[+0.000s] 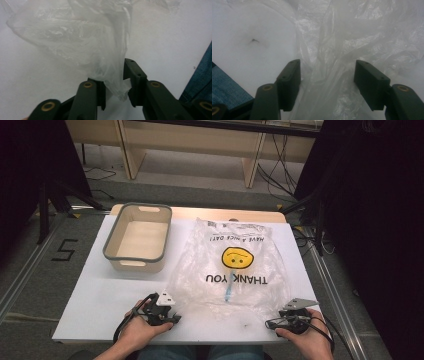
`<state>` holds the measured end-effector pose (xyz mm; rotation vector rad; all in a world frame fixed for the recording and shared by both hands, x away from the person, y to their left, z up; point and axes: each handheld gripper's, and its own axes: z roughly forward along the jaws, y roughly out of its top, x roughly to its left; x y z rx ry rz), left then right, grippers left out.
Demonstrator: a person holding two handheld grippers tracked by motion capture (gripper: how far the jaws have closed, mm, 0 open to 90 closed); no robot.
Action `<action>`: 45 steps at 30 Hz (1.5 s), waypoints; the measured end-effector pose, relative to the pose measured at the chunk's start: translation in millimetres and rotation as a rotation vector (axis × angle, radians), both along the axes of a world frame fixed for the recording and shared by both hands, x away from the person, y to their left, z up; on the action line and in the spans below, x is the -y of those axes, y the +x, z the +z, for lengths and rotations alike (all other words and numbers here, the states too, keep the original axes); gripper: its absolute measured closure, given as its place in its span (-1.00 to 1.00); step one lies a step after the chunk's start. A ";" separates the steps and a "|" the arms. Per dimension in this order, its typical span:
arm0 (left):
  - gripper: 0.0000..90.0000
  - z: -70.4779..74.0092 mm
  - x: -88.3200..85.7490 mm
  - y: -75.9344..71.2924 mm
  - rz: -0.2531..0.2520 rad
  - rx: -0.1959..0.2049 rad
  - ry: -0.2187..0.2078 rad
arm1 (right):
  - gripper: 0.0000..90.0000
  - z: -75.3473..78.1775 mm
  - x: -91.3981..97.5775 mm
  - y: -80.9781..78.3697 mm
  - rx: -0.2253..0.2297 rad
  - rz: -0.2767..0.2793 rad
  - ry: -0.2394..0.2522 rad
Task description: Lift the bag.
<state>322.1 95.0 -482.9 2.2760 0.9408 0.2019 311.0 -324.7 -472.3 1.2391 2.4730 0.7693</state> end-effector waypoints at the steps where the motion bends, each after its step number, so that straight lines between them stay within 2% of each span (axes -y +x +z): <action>1: 0.65 0.5 0.3 1.0 -0.004 0.005 0.015 | -0.05 -0.2 0.4 0.1 0.003 0.003 -0.004; 7: 0.90 0.4 0.9 4.4 0.004 0.015 0.030 | 0.26 0.6 5.2 1.5 0.010 0.003 -0.015; 11: 0.97 1.5 0.7 4.9 0.003 0.020 0.026 | 0.57 1.4 8.3 4.0 0.009 -0.007 -0.018; 13: 0.98 4.9 0.1 4.3 0.008 0.044 0.013 | 0.74 1.5 9.3 5.1 0.003 -0.012 -0.008; 15: 0.98 10.5 -1.5 3.7 0.017 0.084 0.000 | 0.91 1.9 10.2 5.9 0.003 -0.015 -0.003; 17: 0.98 17.0 -4.0 3.1 0.032 0.127 -0.017 | 0.99 2.5 10.0 5.8 0.002 -0.019 0.000; 22: 0.99 24.3 -8.5 4.3 0.053 0.169 -0.036 | 1.00 8.8 9.8 5.3 0.030 -0.041 0.007; 34: 0.99 42.6 -19.3 7.1 0.098 0.244 -0.078 | 1.00 29.9 9.9 3.3 0.137 -0.067 0.032; 38: 0.99 47.5 -20.8 7.6 0.102 0.269 -0.089 | 1.00 34.0 10.3 3.7 0.152 -0.069 0.039; 45: 0.99 62.9 -16.9 3.5 0.077 0.309 -0.117 | 1.00 38.1 13.8 7.0 0.158 -0.097 0.072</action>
